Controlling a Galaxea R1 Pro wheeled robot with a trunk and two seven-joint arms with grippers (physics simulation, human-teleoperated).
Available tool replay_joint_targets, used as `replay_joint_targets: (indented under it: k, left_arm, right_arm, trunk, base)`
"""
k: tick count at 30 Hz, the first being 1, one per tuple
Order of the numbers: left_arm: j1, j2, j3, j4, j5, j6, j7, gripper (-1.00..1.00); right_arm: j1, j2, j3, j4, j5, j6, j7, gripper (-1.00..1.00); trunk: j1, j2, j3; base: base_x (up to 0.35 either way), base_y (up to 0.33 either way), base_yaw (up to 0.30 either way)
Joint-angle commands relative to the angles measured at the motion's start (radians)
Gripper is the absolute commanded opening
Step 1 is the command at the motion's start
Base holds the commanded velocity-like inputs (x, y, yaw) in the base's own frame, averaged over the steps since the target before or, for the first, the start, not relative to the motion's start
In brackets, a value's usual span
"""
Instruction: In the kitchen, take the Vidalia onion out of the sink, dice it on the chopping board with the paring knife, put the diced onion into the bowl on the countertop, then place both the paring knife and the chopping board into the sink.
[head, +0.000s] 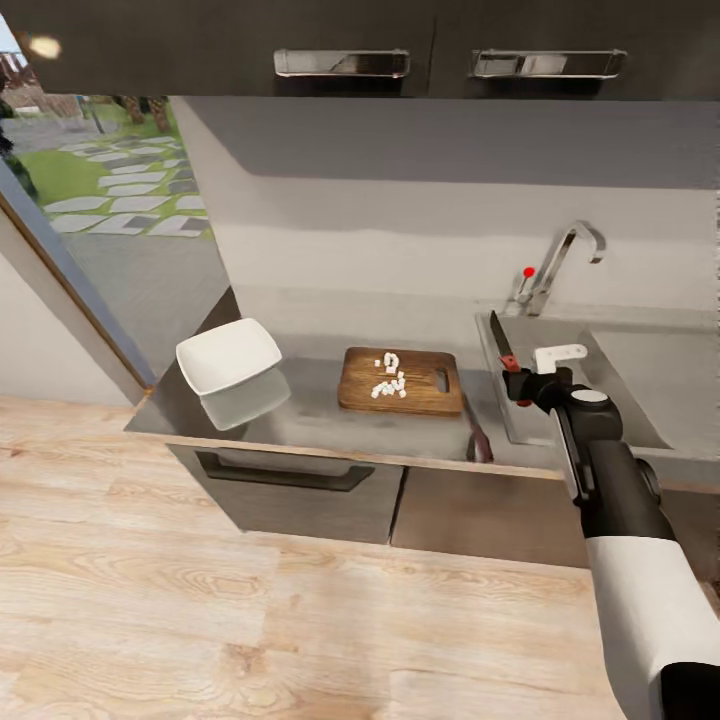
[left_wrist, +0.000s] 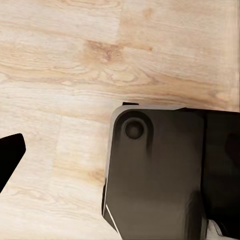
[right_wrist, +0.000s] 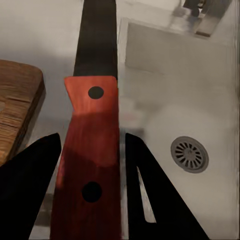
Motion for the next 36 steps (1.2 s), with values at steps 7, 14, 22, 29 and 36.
replay_joint_targets:
  k: [7, 14, 22, 29, 36]
  left_arm:
    - [0.000, 0.002, -0.007, -0.005, 0.010, -0.002, 0.008, 1.00]
    - [0.000, 0.002, -0.007, -0.003, 0.010, -0.002, 0.008, 1.00]
    - [0.001, 0.002, -0.007, -0.005, 0.010, -0.002, 0.008, 1.00]
    - [0.000, 0.003, -0.007, -0.003, 0.010, -0.002, 0.008, 1.00]
    - [0.000, 0.003, -0.007, -0.003, 0.010, -0.002, 0.008, 1.00]
  right_arm:
    - [-0.001, 0.003, 0.000, 0.012, 0.009, 0.006, 0.010, -1.00]
    - [-0.001, 0.006, 0.001, 0.057, 0.009, 0.006, 0.008, -1.00]
    - [-0.001, 0.009, 0.000, 0.141, 0.007, 0.006, 0.010, -1.00]
    - [-0.001, 0.008, -0.001, 0.260, -0.008, -0.004, 0.011, -1.00]
    - [-0.001, 0.008, -0.002, 0.297, -0.019, -0.012, 0.010, -1.00]
  trunk:
    - [0.001, -0.002, -0.001]
    - [0.001, -0.002, -0.001]
    - [0.001, -0.002, -0.010]
    - [0.001, -0.002, -0.021]
    - [0.001, -0.002, -0.033]
  base:
    - [0.075, -0.302, 0.000]
    - [0.202, -0.262, 0.000]
    - [0.154, -0.161, 0.000]
    - [0.006, -0.006, 0.000]
    - [0.009, 0.000, 0.000]
